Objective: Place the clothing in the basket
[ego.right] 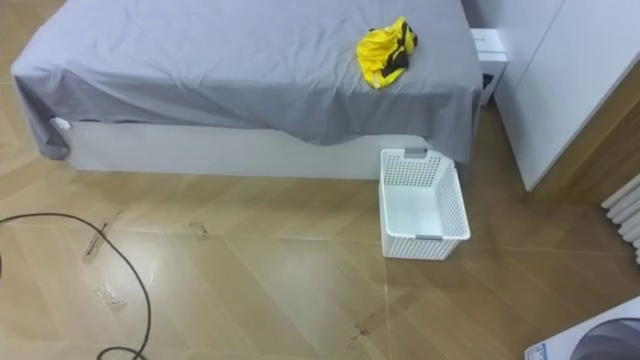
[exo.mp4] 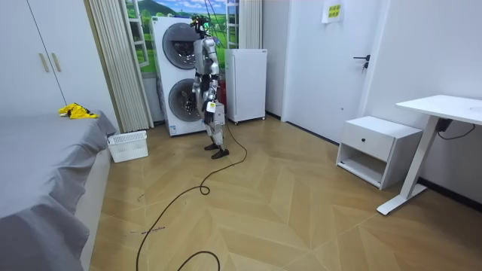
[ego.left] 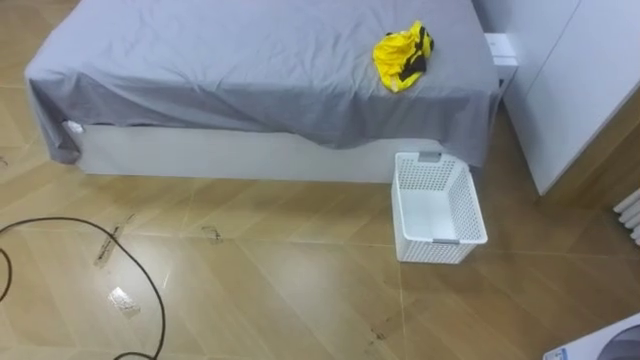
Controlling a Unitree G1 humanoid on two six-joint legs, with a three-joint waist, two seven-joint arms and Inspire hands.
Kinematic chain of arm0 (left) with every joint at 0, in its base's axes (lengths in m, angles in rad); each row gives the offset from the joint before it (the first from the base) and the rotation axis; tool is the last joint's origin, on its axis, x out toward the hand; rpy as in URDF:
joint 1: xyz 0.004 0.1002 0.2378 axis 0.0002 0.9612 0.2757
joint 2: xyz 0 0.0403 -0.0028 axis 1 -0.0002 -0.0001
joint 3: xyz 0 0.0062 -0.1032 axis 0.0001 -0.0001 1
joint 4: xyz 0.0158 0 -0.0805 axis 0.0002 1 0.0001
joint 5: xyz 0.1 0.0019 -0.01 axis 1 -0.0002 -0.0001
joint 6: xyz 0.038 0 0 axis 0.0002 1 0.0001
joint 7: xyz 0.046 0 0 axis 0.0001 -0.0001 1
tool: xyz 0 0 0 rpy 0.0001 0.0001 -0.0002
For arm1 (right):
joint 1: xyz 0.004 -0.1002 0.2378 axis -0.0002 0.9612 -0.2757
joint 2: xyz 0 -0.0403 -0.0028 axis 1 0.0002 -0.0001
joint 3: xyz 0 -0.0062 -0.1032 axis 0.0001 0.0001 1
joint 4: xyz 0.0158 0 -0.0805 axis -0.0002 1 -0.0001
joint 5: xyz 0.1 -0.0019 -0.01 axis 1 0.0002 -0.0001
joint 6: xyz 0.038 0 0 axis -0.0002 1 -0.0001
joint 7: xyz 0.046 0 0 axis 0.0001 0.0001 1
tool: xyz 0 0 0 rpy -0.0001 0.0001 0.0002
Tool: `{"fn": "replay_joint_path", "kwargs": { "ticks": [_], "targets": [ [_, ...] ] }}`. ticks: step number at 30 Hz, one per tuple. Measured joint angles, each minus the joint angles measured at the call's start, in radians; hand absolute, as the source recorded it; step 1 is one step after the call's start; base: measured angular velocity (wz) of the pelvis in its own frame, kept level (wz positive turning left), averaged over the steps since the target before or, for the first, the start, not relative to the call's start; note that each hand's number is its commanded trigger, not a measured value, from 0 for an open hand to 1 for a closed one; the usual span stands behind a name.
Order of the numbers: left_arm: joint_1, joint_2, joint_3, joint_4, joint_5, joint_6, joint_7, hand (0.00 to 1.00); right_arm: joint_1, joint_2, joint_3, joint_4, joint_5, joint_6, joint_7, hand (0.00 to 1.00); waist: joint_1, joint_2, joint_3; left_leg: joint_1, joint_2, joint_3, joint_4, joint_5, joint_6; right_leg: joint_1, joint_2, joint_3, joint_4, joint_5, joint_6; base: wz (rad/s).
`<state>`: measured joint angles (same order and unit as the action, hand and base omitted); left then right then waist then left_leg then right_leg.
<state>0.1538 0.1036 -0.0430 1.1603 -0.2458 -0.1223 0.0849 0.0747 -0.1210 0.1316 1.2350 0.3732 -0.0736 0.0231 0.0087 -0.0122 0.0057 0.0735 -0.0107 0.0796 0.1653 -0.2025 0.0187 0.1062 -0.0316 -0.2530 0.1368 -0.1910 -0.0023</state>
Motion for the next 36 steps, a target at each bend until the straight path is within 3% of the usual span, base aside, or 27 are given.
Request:
{"fn": "replay_joint_path", "kwargs": {
  "ticks": [4,6,8,10,11,13,15,16,17,18,20,21,22,23,24,25,26,27,28,29,30,31,32,33,34,35,36],
  "targets": [
    [0.008,-0.002,0.001,0.003,-0.013,0.003,-0.017,0.00,-0.002,0.000,0.001,0.006,-0.026,0.000,0.014,0.00,0.001,0.001,0.0005,0.004,0.004,0.007,0.011,-0.001,-0.001,0.005,0.001,0.004,0.004,-0.001,-0.002,-0.01],
    [0.006,-0.002,0.011,0.006,-0.032,0.004,-0.018,0.00,-0.005,0.000,0.001,0.006,-0.028,0.000,0.019,0.00,0.007,0.006,0.0024,-0.022,0.022,0.016,0.068,-0.029,-0.006,-0.006,0.009,0.003,0.024,-0.011,-0.009,-0.05],
    [0.006,-0.001,0.056,0.007,-0.046,0.004,-0.023,0.00,-0.002,0.007,-0.003,0.009,-0.047,0.001,0.022,0.00,0.014,0.006,0.0067,-0.093,0.043,0.030,0.237,-0.074,-0.023,-0.033,0.017,0.006,0.080,-0.048,-0.022,0.00],
    [0.009,-0.001,0.070,-0.001,-0.086,0.001,-0.023,0.00,0.007,0.006,-0.003,0.009,-0.048,0.001,0.022,0.00,0.027,-0.002,0.0034,-0.145,0.065,0.048,0.364,-0.076,-0.023,-0.035,0.014,0.016,0.105,-0.070,-0.039,-0.07],
    [0.013,-0.004,0.079,-0.002,-0.114,-0.004,-0.026,0.00,0.006,0.005,-0.010,0.009,-0.044,0.000,0.019,0.00,0.033,0.002,0.0028,-0.181,0.088,0.054,0.452,-0.074,-0.024,-0.032,0.024,0.018,0.115,-0.076,-0.049,-0.08],
    [0.017,-0.004,0.086,-0.003,-0.148,-0.015,-0.032,0.00,0.007,0.006,-0.020,0.010,-0.036,-0.001,0.008,0.00,0.042,-0.001,0.0085,-0.250,0.104,0.046,0.578,-0.064,-0.023,-0.020,0.033,0.034,0.139,-0.093,-0.065,-0.08],
    [0.016,-0.009,0.083,-0.020,-0.193,-0.017,-0.031,0.00,0.008,-0.002,-0.024,0.009,-0.009,0.000,-0.005,0.00,0.051,0.003,0.0075,-0.311,0.099,0.051,0.530,-0.065,-0.023,-0.022,0.031,0.045,0.155,-0.111,-0.066,-0.11],
    [0.024,-0.008,0.081,-0.035,-0.224,-0.023,-0.028,0.00,0.004,-0.003,-0.025,0.008,-0.004,0.001,-0.013,0.00,0.066,0.006,0.0075,-0.359,0.091,0.057,0.442,-0.052,-0.029,-0.025,0.027,0.055,0.158,-0.121,-0.058,-0.29],
    [0.035,-0.008,0.081,-0.046,-0.243,-0.038,-0.017,0.00,0.004,-0.001,-0.025,0.008,-0.003,0.000,-0.016,0.00,0.081,0.003,0.0053,-0.392,0.074,0.050,0.313,-0.011,-0.043,-0.022,0.017,0.060,0.158,-0.132,-0.051,-0.36],
    [0.044,-0.008,0.081,-0.048,-0.243,-0.043,-0.008,0.00,0.003,-0.001,-0.025,0.006,-0.001,0.000,-0.015,0.00,0.084,0.001,0.0041,-0.406,0.066,0.041,0.246,0.014,-0.048,-0.017,0.012,0.061,0.158,-0.138,-0.050,-0.42],
    [0.099,-0.007,0.083,-0.044,-0.239,-0.043,0.022,0.00,0.002,0.002,-0.025,0.004,-0.001,0.000,-0.009,0.00,0.085,0.002,0.0039,-0.434,0.067,0.030,0.071,0.144,-0.043,0.012,-0.007,0.061,0.156,-0.165,-0.034,-0.34],
    [0.114,-0.007,0.087,-0.040,-0.240,-0.042,0.022,0.00,0.003,0.002,-0.026,0.004,-0.006,0.000,-0.006,0.00,0.079,-0.001,0.0029,-0.434,0.064,0.031,0.054,0.183,-0.039,0.021,-0.012,0.061,0.154,-0.177,-0.027,-0.06],
    [0.132,-0.007,0.088,-0.040,-0.240,-0.036,0.020,0.00,0.006,0.003,-0.029,0.002,-0.007,0.001,-0.005,0.00,0.074,-0.006,0.0021,-0.436,0.045,0.029,0.054,0.257,-0.021,0.032,-0.026,0.062,0.154,-0.196,-0.001,0.14],
    [0.134,-0.008,0.081,-0.040,-0.243,-0.034,0.016,0.00,0.006,0.002,-0.037,0.002,-0.006,0.001,-0.006,0.00,0.073,-0.012,-0.0007,-0.438,0.019,0.027,0.071,0.295,0.008,0.039,-0.045,0.065,0.152,-0.213,0.020,0.15],
    [0.134,-0.008,0.078,-0.039,-0.246,-0.034,0.015,0.00,0.003,0.002,-0.039,0.002,-0.005,0.001,-0.006,0.00,0.075,-0.025,-0.0017,-0.443,0.005,0.031,0.090,0.299,0.019,0.046,-0.060,0.062,0.145,-0.219,0.029,0.12],
    [0.130,-0.010,0.075,-0.036,-0.249,-0.034,0.013,0.00,-0.003,0.005,-0.046,-0.008,-0.005,-0.001,-0.005,0.00,0.077,-0.041,0.0022,-0.457,-0.023,0.045,0.145,0.266,0.032,0.071,-0.088,0.058,0.117,-0.224,0.044,0.04],
    [0.122,-0.014,0.070,-0.035,-0.246,-0.034,0.010,0.00,-0.008,0.003,-0.047,-0.014,-0.003,-0.014,-0.004,0.00,0.076,-0.043,0.0077,-0.470,-0.038,0.061,0.205,0.214,0.042,0.091,-0.112,0.060,0.116,-0.222,0.053,0.00],
    [0.120,-0.015,0.070,-0.035,-0.245,-0.034,0.008,0.00,-0.011,0.004,-0.047,-0.014,-0.008,-0.022,-0.004,0.00,0.078,-0.043,0.0076,-0.473,-0.045,0.070,0.231,0.187,0.045,0.096,-0.128,0.061,0.123,-0.221,0.058,0.00],
    [0.118,-0.015,0.071,-0.030,-0.248,-0.035,0.006,0.00,-0.017,0.005,-0.047,-0.023,-0.011,-0.026,-0.005,0.00,0.079,-0.039,0.0056,-0.466,-0.058,0.082,0.264,0.137,0.054,0.091,-0.149,0.063,0.190,-0.222,0.061,0.05],
    [0.108,-0.014,0.070,-0.022,-0.252,-0.035,0.007,0.00,-0.016,0.007,-0.047,-0.026,-0.010,-0.026,-0.009,0.00,0.077,-0.035,0.0014,-0.441,-0.074,0.083,0.277,0.095,0.064,0.049,-0.174,0.066,0.343,-0.211,0.078,0.10],
    [0.105,-0.013,0.071,-0.021,-0.252,-0.035,0.009,0.00,-0.016,0.007,-0.047,-0.029,-0.009,-0.026,-0.013,0.00,0.077,-0.037,0.0025,-0.421,-0.085,0.083,0.278,0.080,0.070,0.024,-0.193,0.069,0.431,-0.189,0.087,0.22],
    [0.095,-0.012,0.070,-0.021,-0.252,-0.035,0.014,0.00,-0.014,0.007,-0.047,-0.035,0.004,-0.027,-0.022,0.00,0.071,-0.030,0.0019,-0.366,-0.105,0.088,0.271,0.052,0.085,-0.027,-0.229,0.077,0.611,-0.094,0.082,0.31],
    [0.086,-0.011,0.066,-0.022,-0.252,-0.035,0.017,0.00,-0.011,0.008,-0.046,-0.035,0.022,-0.030,-0.027,0.00,0.070,-0.026,0.0026,-0.304,-0.122,0.083,0.243,0.032,0.096,-0.060,-0.249,0.090,0.732,0.042,0.061,0.37],
    [0.081,-0.009,0.058,-0.023,-0.248,-0.036,0.019,0.00,-0.006,0.008,-0.048,-0.035,0.024,-0.036,-0.028,0.00,0.069,-0.022,0.0012,-0.274,-0.127,0.074,0.226,0.024,0.102,-0.074,-0.249,0.095,0.775,0.125,0.052,0.37],
    [0.071,-0.010,0.055,-0.028,-0.223,-0.036,0.020,0.00,-0.005,0.007,-0.055,-0.036,0.023,-0.043,-0.027,0.00,0.071,-0.007,-0.0023,-0.223,-0.128,0.049,0.198,0.002,0.116,-0.123,-0.238,0.102,0.848,0.131,0.030,0.23],
    [0.069,-0.013,0.057,-0.044,-0.204,-0.036,0.021,0.00,-0.017,0.007,-0.058,-0.045,0.025,-0.043,-0.026,0.00,0.070,0.005,-0.0009,-0.189,-0.120,0.028,0.177,-0.010,0.109,-0.205,-0.205,0.095,0.901,0.034,0.010,0.22],
    [0.069,-0.013,0.057,-0.044,-0.188,-0.036,0.021,0.00,-0.018,0.006,-0.058,-0.057,0.031,-0.043,-0.025,0.00,0.060,0.008,0.0011,-0.170,-0.117,0.012,0.169,-0.017,0.109,-0.243,-0.184,0.081,0.902,-0.010,-0.002,0.39]
  ]
}}
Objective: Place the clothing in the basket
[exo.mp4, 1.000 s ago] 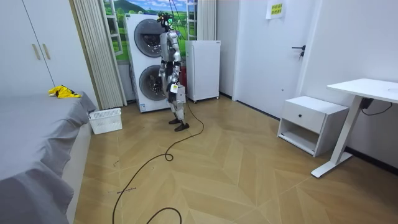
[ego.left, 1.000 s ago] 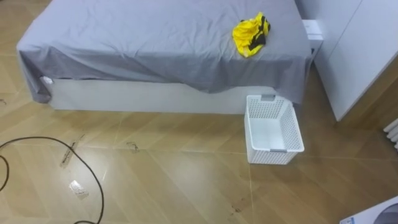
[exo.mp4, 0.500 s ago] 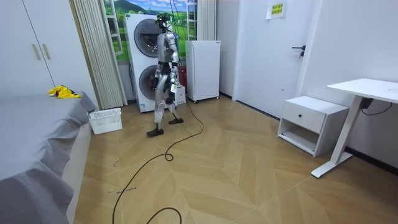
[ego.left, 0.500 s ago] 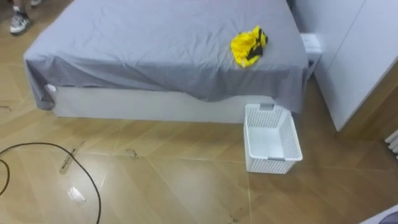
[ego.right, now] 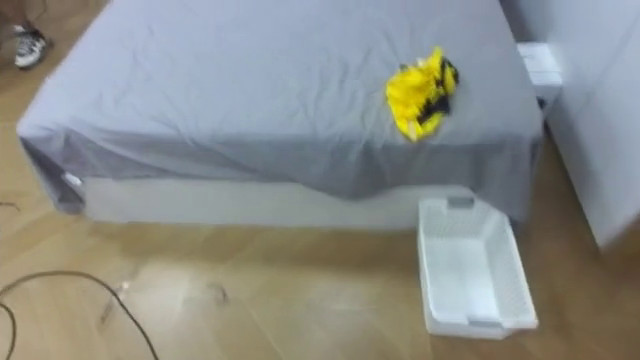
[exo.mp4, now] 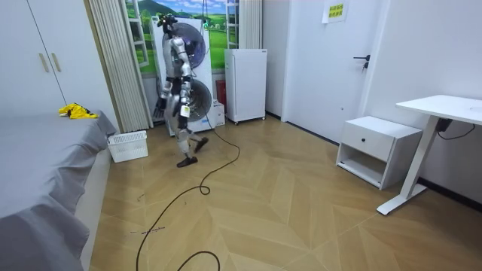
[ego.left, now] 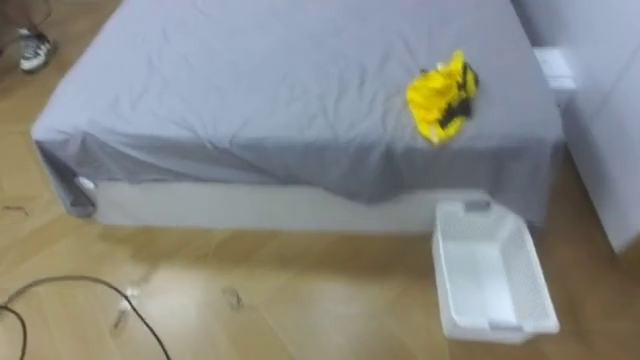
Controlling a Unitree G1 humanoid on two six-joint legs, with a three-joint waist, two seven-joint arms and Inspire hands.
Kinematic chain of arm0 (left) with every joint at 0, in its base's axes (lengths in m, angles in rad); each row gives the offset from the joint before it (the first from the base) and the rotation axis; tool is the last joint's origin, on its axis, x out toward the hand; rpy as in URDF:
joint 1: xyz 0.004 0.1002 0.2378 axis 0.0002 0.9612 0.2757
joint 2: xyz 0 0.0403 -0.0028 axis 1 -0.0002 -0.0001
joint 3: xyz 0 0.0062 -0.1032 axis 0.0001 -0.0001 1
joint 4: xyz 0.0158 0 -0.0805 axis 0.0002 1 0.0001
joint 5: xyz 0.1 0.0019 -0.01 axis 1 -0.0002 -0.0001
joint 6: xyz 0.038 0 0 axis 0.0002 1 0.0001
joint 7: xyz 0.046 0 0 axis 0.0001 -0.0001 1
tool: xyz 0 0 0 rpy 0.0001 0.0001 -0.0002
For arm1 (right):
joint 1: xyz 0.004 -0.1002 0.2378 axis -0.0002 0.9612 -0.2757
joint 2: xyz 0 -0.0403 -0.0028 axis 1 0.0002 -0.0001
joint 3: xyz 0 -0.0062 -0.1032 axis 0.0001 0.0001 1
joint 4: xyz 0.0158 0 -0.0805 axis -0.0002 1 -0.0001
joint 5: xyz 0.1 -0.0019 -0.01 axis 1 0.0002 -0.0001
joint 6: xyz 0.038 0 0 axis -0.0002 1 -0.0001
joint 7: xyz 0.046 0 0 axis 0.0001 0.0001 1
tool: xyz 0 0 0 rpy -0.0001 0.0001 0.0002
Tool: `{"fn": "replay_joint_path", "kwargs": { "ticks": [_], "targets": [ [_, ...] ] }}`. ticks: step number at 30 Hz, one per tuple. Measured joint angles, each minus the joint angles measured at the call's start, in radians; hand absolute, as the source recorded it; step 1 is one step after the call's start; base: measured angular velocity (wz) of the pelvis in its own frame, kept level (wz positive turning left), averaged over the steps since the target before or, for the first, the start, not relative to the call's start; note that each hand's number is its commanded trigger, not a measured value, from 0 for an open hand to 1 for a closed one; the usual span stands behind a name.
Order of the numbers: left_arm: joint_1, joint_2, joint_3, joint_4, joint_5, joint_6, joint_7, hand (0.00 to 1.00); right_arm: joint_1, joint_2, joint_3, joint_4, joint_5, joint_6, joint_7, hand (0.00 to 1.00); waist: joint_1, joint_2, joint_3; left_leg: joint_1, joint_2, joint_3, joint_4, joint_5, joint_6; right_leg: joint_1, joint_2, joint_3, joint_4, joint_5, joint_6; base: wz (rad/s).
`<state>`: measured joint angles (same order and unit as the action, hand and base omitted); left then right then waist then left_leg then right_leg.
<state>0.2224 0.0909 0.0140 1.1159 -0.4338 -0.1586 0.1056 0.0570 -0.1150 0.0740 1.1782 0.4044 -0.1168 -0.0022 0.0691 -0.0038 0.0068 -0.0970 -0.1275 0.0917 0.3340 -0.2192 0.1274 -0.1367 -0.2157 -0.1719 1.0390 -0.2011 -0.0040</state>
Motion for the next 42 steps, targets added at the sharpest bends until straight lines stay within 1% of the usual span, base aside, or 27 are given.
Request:
{"fn": "replay_joint_path", "kwargs": {
  "ticks": [2,3,4,5,6,7,8,9,10,11,12,13,14,15,16,17,19,21,23,25,27,28,29,30,34,36,42],
  "targets": [
    [-0.023,0.001,-0.022,-0.007,0.018,0.002,-0.002,0.00,0.002,-0.005,0.000,-0.029,0.027,-0.004,-0.005,0.00,-0.014,0.030,0.0096,0.073,0.026,-0.041,-0.027,-0.034,-0.002,-0.141,0.084,-0.039,-0.134,-0.095,-0.014,0.49],
    [-0.026,0.002,-0.034,-0.009,0.022,0.002,-0.003,0.00,0.002,-0.005,0.000,-0.032,0.027,-0.005,-0.009,0.00,-0.014,0.027,0.0112,0.088,0.032,-0.049,-0.033,-0.044,-0.004,-0.167,0.104,-0.042,-0.207,-0.098,-0.014,0.36],
    [-0.030,0.003,-0.057,-0.009,0.031,0.004,-0.005,0.00,0.002,-0.005,-0.001,-0.037,0.026,-0.006,-0.015,0.00,-0.016,0.030,0.0137,0.125,0.045,-0.061,-0.050,-0.065,-0.012,-0.205,0.129,-0.051,-0.381,-0.084,-0.013,0.39],
    [-0.031,0.003,-0.076,-0.009,0.052,0.006,-0.008,0.00,0.002,-0.006,-0.003,-0.044,0.020,-0.010,-0.022,0.00,-0.017,0.028,0.0137,0.164,0.053,-0.071,-0.073,-0.084,-0.019,-0.224,0.135,-0.063,-0.564,-0.020,-0.011,0.48],
    [-0.029,-0.002,-0.096,-0.007,0.070,0.008,-0.011,0.00,0.005,-0.009,-0.004,-0.044,0.020,-0.023,-0.035,0.00,-0.017,0.042,0.0134,0.208,0.081,-0.071,-0.083,-0.109,-0.032,-0.228,0.146,-0.094,-0.678,0.091,-0.019,0.33],
    [-0.028,-0.002,-0.103,-0.007,0.077,0.007,-0.013,0.00,0.004,-0.008,-0.006,-0.045,0.020,-0.030,-0.044,0.00,-0.010,0.047,0.0092,0.227,0.093,-0.072,-0.095,-0.117,-0.040,-0.223,0.155,-0.108,-0.732,0.139,-0.025,0.21],
    [-0.034,0.001,-0.106,-0.003,0.079,0.006,-0.013,0.00,-0.003,-0.005,-0.010,-0.047,0.019,-0.050,-0.051,0.00,-0.006,0.050,0.0071,0.252,0.114,-0.087,-0.098,-0.137,-0.059,-0.214,0.174,-0.123,-0.801,0.223,-0.065,0.05],
    [-0.032,0.004,-0.107,0.006,0.080,0.005,-0.013,0.00,-0.007,-0.005,-0.010,-0.049,0.016,-0.061,-0.052,0.00,-0.004,0.044,-0.0010,0.254,0.122,-0.096,-0.093,-0.146,-0.070,-0.206,0.184,-0.123,-0.802,0.247,-0.086,0.04],
    [-0.030,0.004,-0.104,0.013,0.080,0.006,-0.013,0.00,-0.020,-0.008,-0.020,-0.058,-0.001,-0.073,-0.053,0.00,0.002,0.066,0.0002,0.271,0.153,-0.093,-0.093,-0.160,-0.102,-0.189,0.204,-0.144,-0.774,0.254,-0.113,0.00],
    [-0.022,0.005,-0.105,0.013,0.078,0.005,-0.017,0.00,-0.029,-0.013,-0.023,-0.071,-0.009,-0.079,-0.068,0.00,0.009,0.089,0.0003,0.295,0.178,-0.071,-0.099,-0.159,-0.134,-0.178,0.223,-0.162,-0.726,0.216,-0.113,-0.06],
    [-0.019,0.008,-0.102,0.011,0.078,0.005,-0.019,0.00,-0.033,-0.013,-0.024,-0.084,-0.011,-0.077,-0.078,0.00,0.014,0.093,0.0012,0.308,0.187,-0.058,-0.098,-0.150,-0.153,-0.179,0.227,-0.162,-0.694,0.190,-0.115,-0.15],
    [-0.013,0.012,-0.090,0.007,0.081,0.005,-0.022,0.00,-0.034,-0.016,-0.024,-0.116,-0.013,-0.076,-0.088,0.00,0.018,0.093,0.0046,0.345,0.193,-0.055,-0.093,-0.125,-0.187,-0.190,0.219,-0.172,-0.596,0.133,-0.134,-0.25],
    [-0.005,0.013,-0.074,0.003,0.081,-0.002,-0.024,0.00,-0.037,-0.014,-0.017,-0.138,-0.013,-0.076,-0.089,0.00,0.015,0.081,0.0224,0.379,0.199,-0.082,-0.047,-0.104,-0.191,-0.235,0.206,-0.215,-0.462,0.076,-0.142,-0.33],
    [0.010,0.022,-0.065,0.002,0.080,-0.006,-0.026,0.00,-0.044,-0.008,-0.013,-0.152,-0.014,-0.076,-0.090,0.00,0.020,0.073,0.0148,0.371,0.202,-0.076,0.007,-0.104,-0.191,-0.232,0.227,-0.210,-0.512,0.080,-0.131,-0.60],
    [0.034,0.040,-0.050,0.009,0.081,-0.010,-0.029,0.00,-0.046,0.004,-0.008,-0.180,-0.017,-0.079,-0.088,0.00,0.037,0.068,0.0056,0.326,0.207,-0.033,0.173,-0.104,-0.192,-0.205,0.248,-0.218,-0.592,0.110,-0.183,-0.68],
    [0.045,0.039,-0.035,0.005,0.084,-0.009,-0.028,0.00,-0.059,0.001,-0.008,-0.177,-0.025,-0.075,-0.094,0.00,0.040,0.078,0.0037,0.274,0.227,-0.038,0.338,-0.060,-0.210,-0.167,0.270,-0.215,-0.590,0.080,-0.192,-0.45],
    [0.043,0.041,-0.022,0.001,0.074,-0.018,-0.025,0.00,-0.079,-0.001,-0.011,-0.173,-0.035,-0.075,-0.111,0.00,0.019,0.056,0.0162,0.176,0.245,-0.040,0.483,-0.048,-0.208,-0.106,0.268,-0.208,-0.620,0.054,-0.184,0.15],
    [0.040,0.040,-0.026,-0.001,0.071,-0.021,-0.017,0.00,-0.085,-0.006,-0.011,-0.172,-0.046,-0.076,-0.137,0.00,0.018,0.031,0.0172,0.090,0.251,-0.015,0.502,-0.071,-0.197,-0.046,0.271,-0.183,-0.686,0.051,-0.175,0.11],
    [0.043,0.031,-0.026,0.003,0.071,-0.021,-0.002,0.00,-0.091,-0.010,-0.020,-0.165,-0.036,-0.072,-0.171,0.00,0.020,0.020,0.0125,0.006,0.248,-0.011,0.420,-0.113,-0.186,0.028,0.273,-0.166,-0.755,0.054,-0.163,-0.08],
    [0.045,0.030,-0.017,0.002,0.074,-0.021,-0.001,0.00,-0.092,-0.012,-0.028,-0.167,-0.036,-0.065,-0.200,0.00,0.036,0.019,0.0097,-0.037,0.235,-0.012,0.293,-0.116,-0.182,0.049,0.267,-0.145,-0.769,0.043,-0.151,-0.26],
    [0.050,0.031,-0.015,0.003,0.074,-0.021,0.001,0.00,-0.095,-0.014,-0.033,-0.171,-0.036,-0.063,-0.233,0.00,0.050,0.024,0.0041,-0.078,0.230,-0.013,0.155,-0.098,-0.182,0.050,0.268,-0.118,-0.766,0.034,-0.142,-0.45],
    [0.057,0.030,-0.013,0.004,0.075,-0.020,0.004,0.00,-0.097,-0.012,-0.032,-0.172,-0.039,-0.056,-0.253,0.00,0.062,0.027,-0.0029,-0.088,0.216,-0.016,0.098,-0.010,-0.157,0.049,0.263,-0.091,-0.764,0.031,-0.133,-0.54],
    [0.068,0.030,-0.007,0.008,0.075,-0.017,0.006,0.00,-0.097,-0.008,-0.030,-0.173,-0.051,-0.054,-0.275,0.00,0.070,0.023,-0.0125,-0.063,0.196,-0.014,0.046,0.015,-0.146,0.051,0.253,-0.067,-0.772,0.033,-0.120,-0.44],
    [0.069,0.029,-0.006,0.011,0.075,-0.013,0.007,0.00,-0.097,-0.008,-0.031,-0.175,-0.062,-0.054,-0.285,0.00,0.069,0.025,-0.0146,-0.057,0.187,-0.017,0.029,0.018,-0.143,0.052,0.251,-0.067,-0.783,0.036,-0.115,-0.23],
    [0.032,0.027,-0.007,0.028,0.084,0.001,0.009,0.00,-0.136,-0.009,-0.036,-0.173,-0.091,-0.054,-0.377,0.00,0.064,0.029,-0.0078,-0.051,0.160,-0.012,-0.033,0.047,-0.126,0.039,0.234,-0.055,-0.801,0.054,-0.097,0.00],
    [-0.017,0.028,-0.010,0.057,0.082,0.021,-0.007,0.00,-0.199,-0.009,-0.040,-0.170,-0.096,-0.054,-0.437,0.00,0.064,0.033,0.0089,-0.076,0.149,-0.014,-0.045,0.053,-0.121,0.008,0.227,-0.052,-0.802,0.053,-0.092,-0.04],
    [-0.121,0.040,-0.056,0.119,0.077,0.073,-0.027,0.00,-0.370,-0.034,-0.077,-0.121,-0.105,-0.052,-0.535,0.00,0.065,0.037,0.0170,-0.178,0.138,-0.022,-0.047,0.072,-0.109,-0.093,0.215,-0.063,-0.797,0.064,-0.084,0.06]
  ]
}}
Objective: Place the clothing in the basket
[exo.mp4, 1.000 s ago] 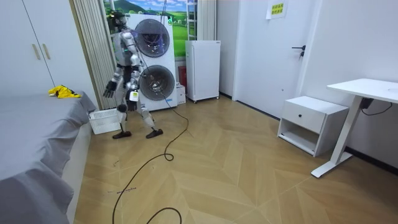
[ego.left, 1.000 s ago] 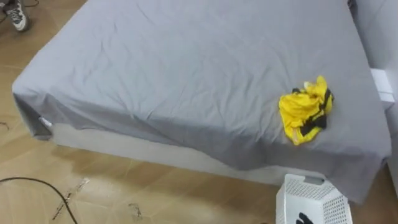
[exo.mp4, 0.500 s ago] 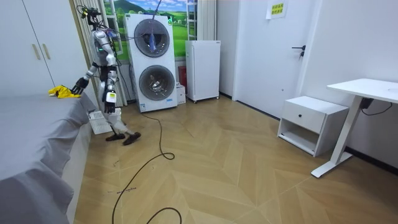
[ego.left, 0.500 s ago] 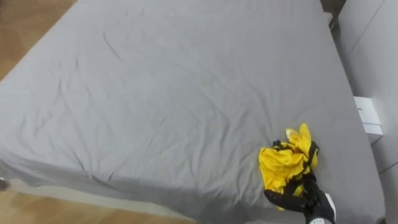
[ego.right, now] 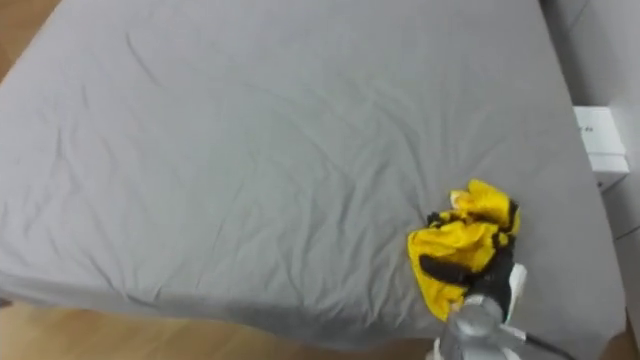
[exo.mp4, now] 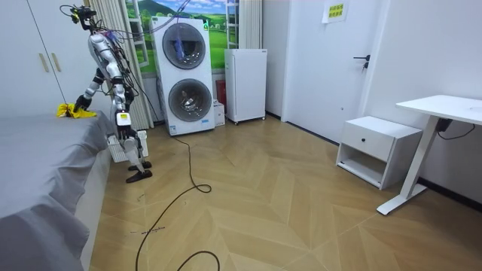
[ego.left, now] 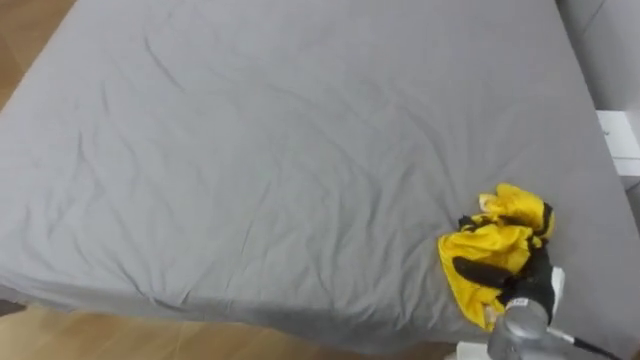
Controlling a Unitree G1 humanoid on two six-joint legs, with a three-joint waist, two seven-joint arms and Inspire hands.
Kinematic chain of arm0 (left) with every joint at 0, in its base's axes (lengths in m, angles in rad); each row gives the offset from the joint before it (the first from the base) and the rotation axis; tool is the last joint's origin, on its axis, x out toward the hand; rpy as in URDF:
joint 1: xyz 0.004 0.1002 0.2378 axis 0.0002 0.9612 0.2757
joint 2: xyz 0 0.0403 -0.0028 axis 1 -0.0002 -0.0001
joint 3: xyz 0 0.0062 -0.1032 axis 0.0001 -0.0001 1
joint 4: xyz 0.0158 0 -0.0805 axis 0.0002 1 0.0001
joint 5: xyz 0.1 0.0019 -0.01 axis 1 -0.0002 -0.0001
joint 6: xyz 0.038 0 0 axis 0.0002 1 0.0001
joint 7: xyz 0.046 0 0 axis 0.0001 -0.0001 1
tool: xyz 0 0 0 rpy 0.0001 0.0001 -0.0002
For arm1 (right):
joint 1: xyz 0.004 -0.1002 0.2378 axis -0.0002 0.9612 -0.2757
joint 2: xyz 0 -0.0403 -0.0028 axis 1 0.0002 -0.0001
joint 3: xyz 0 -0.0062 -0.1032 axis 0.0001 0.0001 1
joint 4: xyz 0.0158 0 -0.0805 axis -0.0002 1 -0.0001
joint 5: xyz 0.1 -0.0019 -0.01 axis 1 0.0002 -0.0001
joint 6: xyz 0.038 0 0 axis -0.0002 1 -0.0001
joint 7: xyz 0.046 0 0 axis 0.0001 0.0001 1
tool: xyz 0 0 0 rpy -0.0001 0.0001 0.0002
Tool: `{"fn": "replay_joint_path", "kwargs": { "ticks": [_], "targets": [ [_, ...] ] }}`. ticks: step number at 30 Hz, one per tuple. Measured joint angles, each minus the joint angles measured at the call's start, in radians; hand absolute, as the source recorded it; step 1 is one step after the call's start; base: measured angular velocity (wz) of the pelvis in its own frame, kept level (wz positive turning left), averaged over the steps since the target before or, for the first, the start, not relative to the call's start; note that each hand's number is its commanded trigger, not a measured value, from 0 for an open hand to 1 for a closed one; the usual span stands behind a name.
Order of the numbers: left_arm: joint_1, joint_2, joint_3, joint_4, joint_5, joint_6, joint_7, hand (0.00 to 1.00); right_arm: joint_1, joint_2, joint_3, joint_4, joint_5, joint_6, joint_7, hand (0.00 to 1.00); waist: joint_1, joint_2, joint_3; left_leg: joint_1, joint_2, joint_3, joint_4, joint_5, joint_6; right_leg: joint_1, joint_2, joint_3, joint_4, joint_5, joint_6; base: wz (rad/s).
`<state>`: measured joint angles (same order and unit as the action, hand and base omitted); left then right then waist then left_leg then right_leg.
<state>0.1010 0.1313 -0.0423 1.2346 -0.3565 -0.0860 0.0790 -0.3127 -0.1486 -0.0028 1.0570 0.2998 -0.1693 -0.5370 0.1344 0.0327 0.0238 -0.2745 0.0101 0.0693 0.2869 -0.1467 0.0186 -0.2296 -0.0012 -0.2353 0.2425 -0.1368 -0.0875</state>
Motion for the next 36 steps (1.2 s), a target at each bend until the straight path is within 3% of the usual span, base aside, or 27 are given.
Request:
{"fn": "replay_joint_path", "kwargs": {
  "ticks": [4,8,9,10,15,17,20,23,27,31,36],
  "targets": [
    [-0.041,0.001,-0.032,0.005,-0.004,0.034,-0.027,0.00,-0.086,-0.047,-0.015,0.079,-0.066,0.014,-0.016,0.00,0.009,0.007,0.0089,-0.047,-0.004,-0.018,0.005,0.005,0.008,-0.043,-0.011,-0.017,0.016,0.001,0.004,0.13],
    [-0.055,0.005,-0.061,0.005,-0.005,0.039,-0.030,0.00,-0.128,-0.056,-0.014,0.121,-0.115,0.019,-0.033,0.00,0.021,0.008,0.0136,-0.106,-0.008,-0.015,0.012,0.014,0.014,-0.109,-0.020,-0.019,0.041,0.000,0.006,0.03],
    [-0.055,0.005,-0.062,0.005,-0.005,0.041,-0.029,0.00,-0.133,-0.058,-0.013,0.124,-0.117,0.019,-0.035,0.19,0.023,0.008,0.0142,-0.119,-0.008,-0.017,0.019,0.014,0.014,-0.120,-0.022,-0.021,0.047,0.000,0.006,0.06],
    [-0.058,0.005,-0.062,0.005,-0.004,0.044,-0.029,0.00,-0.145,-0.068,-0.008,0.132,-0.126,0.022,-0.042,1.00,0.028,0.009,0.0153,-0.140,-0.010,-0.019,0.025,0.015,0.015,-0.141,-0.024,-0.025,0.056,0.000,0.006,0.09],
    [-0.066,0.024,-0.099,0.006,-0.005,0.071,-0.028,0.00,-0.164,-0.105,-0.009,0.155,-0.217,0.058,-0.062,1.00,0.045,0.008,0.0266,-0.204,-0.017,-0.019,0.053,0.025,0.021,-0.194,-0.041,-0.045,0.088,-0.020,0.009,0.17],
    [-0.074,0.040,-0.123,0.007,-0.004,0.082,-0.029,0.00,-0.181,-0.145,-0.008,0.176,-0.256,0.070,-0.073,1.00,0.057,-0.001,0.0337,-0.233,-0.018,-0.018,0.063,0.027,0.024,-0.231,-0.048,-0.045,0.107,-0.022,0.008,0.00],
    [-0.076,0.045,-0.142,0.013,-0.004,0.088,-0.029,0.00,-0.196,-0.192,0.002,0.192,-0.275,0.094,-0.074,1.00,0.069,-0.002,0.0345,-0.261,-0.019,-0.020,0.081,0.027,0.025,-0.255,-0.049,-0.044,0.121,-0.022,0.008,0.00],
    [-0.076,0.055,-0.198,0.016,-0.003,0.096,-0.029,0.00,-0.226,-0.211,0.022,0.227,-0.275,0.108,-0.091,1.00,0.072,0.002,0.0369,-0.276,-0.017,-0.028,0.090,0.027,0.025,-0.264,-0.043,-0.043,0.119,-0.021,0.007,0.06],
    [-0.079,0.055,-0.233,0.015,-0.003,0.110,-0.032,0.00,-0.227,-0.217,0.024,0.228,-0.274,0.117,-0.097,1.00,0.091,0.003,0.0374,-0.291,-0.015,-0.030,0.090,0.029,0.022,-0.279,-0.040,-0.044,0.126,-0.018,0.003,0.02],
    [-0.114,0.055,-0.235,0.036,-0.001,0.121,-0.032,0.00,-0.222,-0.218,0.023,0.229,-0.273,0.118,-0.091,1.00,0.087,0.002,0.0372,-0.285,-0.015,-0.022,0.090,0.029,0.022,-0.276,-0.043,-0.043,0.134,-0.019,0.001,0.02],
    [-0.172,0.055,-0.230,0.043,-0.005,0.103,-0.027,0.00,-0.221,-0.217,0.030,0.229,-0.269,0.120,-0.076,1.00,0.086,-0.004,0.0371,-0.250,-0.017,-0.013,0.072,0.029,0.022,-0.257,-0.047,-0.032,0.135,-0.020,0.003,-0.08]
  ]
}}
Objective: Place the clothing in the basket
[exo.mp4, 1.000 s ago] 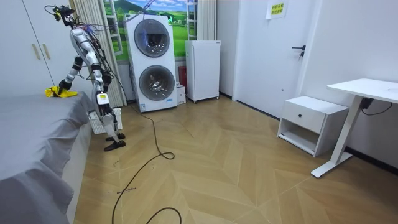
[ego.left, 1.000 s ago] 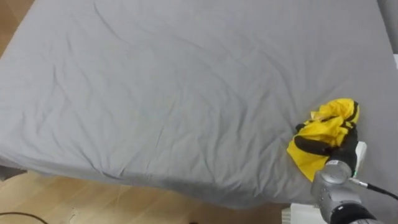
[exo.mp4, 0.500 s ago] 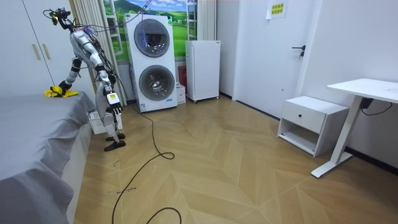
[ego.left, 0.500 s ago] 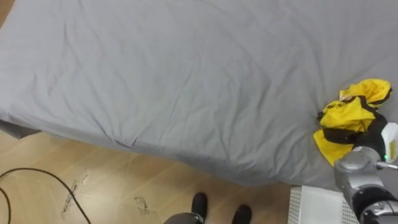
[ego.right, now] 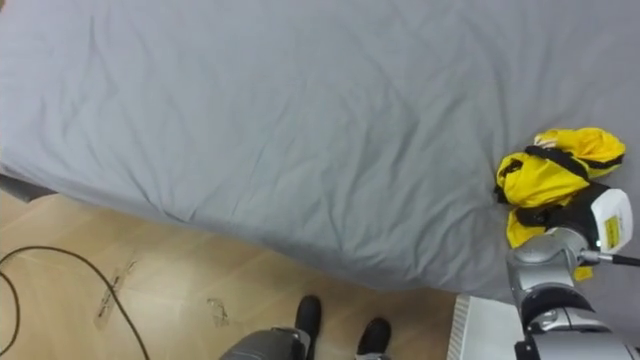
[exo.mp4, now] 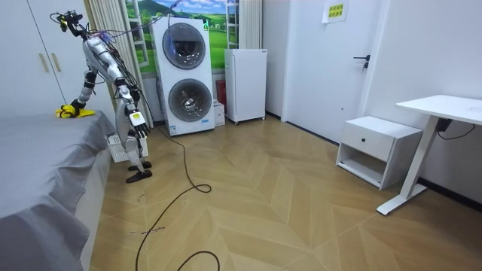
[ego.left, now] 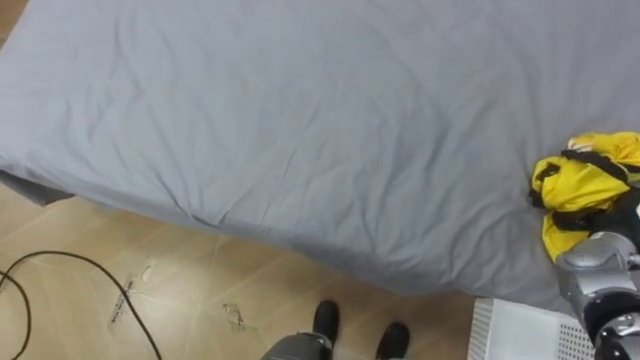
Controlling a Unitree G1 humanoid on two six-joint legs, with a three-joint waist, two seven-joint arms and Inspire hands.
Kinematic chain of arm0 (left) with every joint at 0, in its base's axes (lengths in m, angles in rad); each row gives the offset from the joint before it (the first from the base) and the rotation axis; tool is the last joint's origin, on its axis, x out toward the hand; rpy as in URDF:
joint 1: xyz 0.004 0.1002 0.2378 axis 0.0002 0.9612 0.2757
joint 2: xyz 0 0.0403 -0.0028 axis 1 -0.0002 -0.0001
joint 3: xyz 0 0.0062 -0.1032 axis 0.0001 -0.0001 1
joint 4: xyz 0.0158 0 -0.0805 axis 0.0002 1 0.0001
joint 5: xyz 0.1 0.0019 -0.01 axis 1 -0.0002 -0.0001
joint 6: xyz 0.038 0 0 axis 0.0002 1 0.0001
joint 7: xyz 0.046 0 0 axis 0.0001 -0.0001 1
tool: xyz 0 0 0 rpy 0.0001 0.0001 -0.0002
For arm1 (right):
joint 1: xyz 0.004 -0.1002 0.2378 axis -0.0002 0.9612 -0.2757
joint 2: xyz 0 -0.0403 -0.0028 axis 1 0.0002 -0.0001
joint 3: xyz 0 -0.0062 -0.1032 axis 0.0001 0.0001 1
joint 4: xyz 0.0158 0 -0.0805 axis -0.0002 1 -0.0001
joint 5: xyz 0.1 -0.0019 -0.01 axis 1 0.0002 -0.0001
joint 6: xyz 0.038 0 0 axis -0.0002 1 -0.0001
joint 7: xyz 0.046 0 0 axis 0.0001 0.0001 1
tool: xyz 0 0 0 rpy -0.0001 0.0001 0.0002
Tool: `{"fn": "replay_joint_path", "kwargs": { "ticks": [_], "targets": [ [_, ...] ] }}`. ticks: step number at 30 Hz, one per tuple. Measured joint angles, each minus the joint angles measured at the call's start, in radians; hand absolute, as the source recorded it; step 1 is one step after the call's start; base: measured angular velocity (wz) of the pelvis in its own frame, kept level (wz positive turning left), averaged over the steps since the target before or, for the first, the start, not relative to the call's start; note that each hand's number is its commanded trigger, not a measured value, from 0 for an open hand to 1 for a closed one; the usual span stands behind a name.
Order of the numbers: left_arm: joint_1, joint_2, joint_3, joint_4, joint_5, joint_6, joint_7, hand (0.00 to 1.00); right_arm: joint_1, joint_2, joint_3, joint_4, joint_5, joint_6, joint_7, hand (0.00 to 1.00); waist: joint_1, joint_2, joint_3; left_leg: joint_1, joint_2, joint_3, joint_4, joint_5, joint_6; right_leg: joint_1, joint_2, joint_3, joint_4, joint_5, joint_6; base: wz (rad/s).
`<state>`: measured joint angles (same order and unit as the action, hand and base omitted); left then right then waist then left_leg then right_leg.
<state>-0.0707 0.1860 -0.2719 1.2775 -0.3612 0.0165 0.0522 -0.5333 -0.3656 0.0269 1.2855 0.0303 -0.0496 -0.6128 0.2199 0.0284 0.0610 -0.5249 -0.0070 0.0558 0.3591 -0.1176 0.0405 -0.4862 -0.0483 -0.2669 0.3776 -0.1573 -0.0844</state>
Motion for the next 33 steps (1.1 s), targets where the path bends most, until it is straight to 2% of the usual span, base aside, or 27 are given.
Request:
{"fn": "replay_joint_path", "kwargs": {
  "ticks": [3,4,6,8,11,16,18,20,21,23,26,28,33],
  "targets": [
    [-0.009,0.000,0.003,0.000,0.001,-0.015,0.002,0.00,0.001,0.004,0.031,-0.002,0.009,0.005,0.020,1.00,-0.001,-0.016,-0.0014,0.045,-0.001,0.019,-0.027,0.002,0.001,0.033,0.000,0.018,-0.014,-0.003,0.005,-0.15],
    [-0.007,0.000,0.003,-0.001,0.001,-0.017,-0.001,0.00,0.009,0.006,0.032,-0.004,0.014,0.005,0.024,1.00,-0.015,-0.019,-0.0031,0.069,-0.001,0.017,-0.037,0.003,0.001,0.062,0.004,0.017,-0.035,-0.002,0.006,0.04],
    [0.005,0.007,0.004,-0.009,0.001,-0.018,-0.004,0.00,0.023,0.012,0.031,-0.007,0.020,0.006,0.025,1.00,-0.025,-0.033,-0.0092,0.104,-0.002,0.017,-0.055,0.003,0.001,0.098,0.007,0.018,-0.065,-0.001,0.009,0.02],
    [0.032,0.015,0.026,-0.041,0.001,-0.017,-0.004,0.00,0.040,0.016,0.029,-0.023,0.041,0.007,0.024,1.00,-0.044,-0.053,-0.0232,0.135,-0.002,0.023,-0.065,0.003,0.001,0.140,0.012,0.016,-0.088,0.004,0.015,0.02],
    [0.053,0.016,0.052,-0.061,0.003,-0.019,-0.002,0.00,0.063,0.015,0.024,-0.049,0.058,0.006,0.024,1.00,-0.067,-0.067,-0.0328,0.196,-0.005,0.026,-0.096,0.003,0.001,0.203,0.016,0.018,-0.125,0.010,0.023,0.03],
    [0.091,0.018,0.094,-0.086,0.001,-0.022,0.016,0.00,0.165,0.015,0.024,-0.150,0.064,0.001,0.025,1.00,-0.092,-0.076,-0.0478,0.310,-0.010,0.038,-0.151,0.003,0.001,0.302,0.016,0.025,-0.159,0.011,0.029,-0.05],
    [0.115,0.016,0.113,-0.107,0.002,-0.021,0.020,0.00,0.203,0.016,0.021,-0.191,0.065,0.002,0.030,1.00,-0.106,-0.077,-0.0485,0.350,-0.010,0.054,-0.169,0.003,0.001,0.329,0.018,0.040,-0.160,0.008,0.033,-0.19],
    [0.145,0.019,0.121,-0.125,0.003,-0.020,0.018,0.00,0.277,0.016,0.020,-0.277,0.057,0.008,0.037,1.00,-0.111,-0.080,-0.0561,0.391,-0.008,0.087,-0.181,0.003,0.001,0.361,0.022,0.071,-0.177,0.006,0.035,-0.36],
    [0.152,0.019,0.128,-0.128,0.004,-0.019,0.017,0.00,0.289,0.017,0.020,-0.293,0.049,0.008,0.041,1.00,-0.116,-0.080,-0.0566,0.398,-0.008,0.092,-0.182,0.002,0.001,0.368,0.021,0.075,-0.180,0.006,0.036,-0.32],
    [0.173,0.020,0.157,-0.143,0.007,-0.016,0.011,0.00,0.322,0.017,0.013,-0.341,0.043,0.011,0.052,1.00,-0.150,-0.079,-0.0593,0.416,-0.007,0.108,-0.191,0.002,0.001,0.383,0.024,0.085,-0.190,0.008,0.036,-0.16],
    [0.195,0.019,0.186,-0.167,0.029,-0.012,0.003,0.00,0.367,0.017,-0.023,-0.423,0.036,0.021,0.054,1.00,-0.171,-0.082,-0.0599,0.452,-0.005,0.134,-0.199,0.002,0.001,0.408,0.028,0.113,-0.190,0.008,0.036,-0.21],
    [0.203,0.019,0.200,-0.171,0.045,-0.010,0.003,0.00,0.380,0.017,-0.045,-0.448,0.036,0.021,0.053,1.00,-0.189,-0.082,-0.0598,0.479,-0.005,0.133,-0.201,-0.004,-0.003,0.432,0.032,0.122,-0.194,0.007,0.037,-0.20],
    [0.216,0.017,0.209,-0.202,0.070,-0.004,0.005,0.00,0.448,0.017,-0.059,-0.478,0.038,0.017,0.050,1.00,-0.201,-0.081,-0.0623,0.532,0.008,0.147,-0.217,-0.028,-0.003,0.453,0.049,0.155,-0.191,-0.001,0.038,-0.17]
  ]
}}
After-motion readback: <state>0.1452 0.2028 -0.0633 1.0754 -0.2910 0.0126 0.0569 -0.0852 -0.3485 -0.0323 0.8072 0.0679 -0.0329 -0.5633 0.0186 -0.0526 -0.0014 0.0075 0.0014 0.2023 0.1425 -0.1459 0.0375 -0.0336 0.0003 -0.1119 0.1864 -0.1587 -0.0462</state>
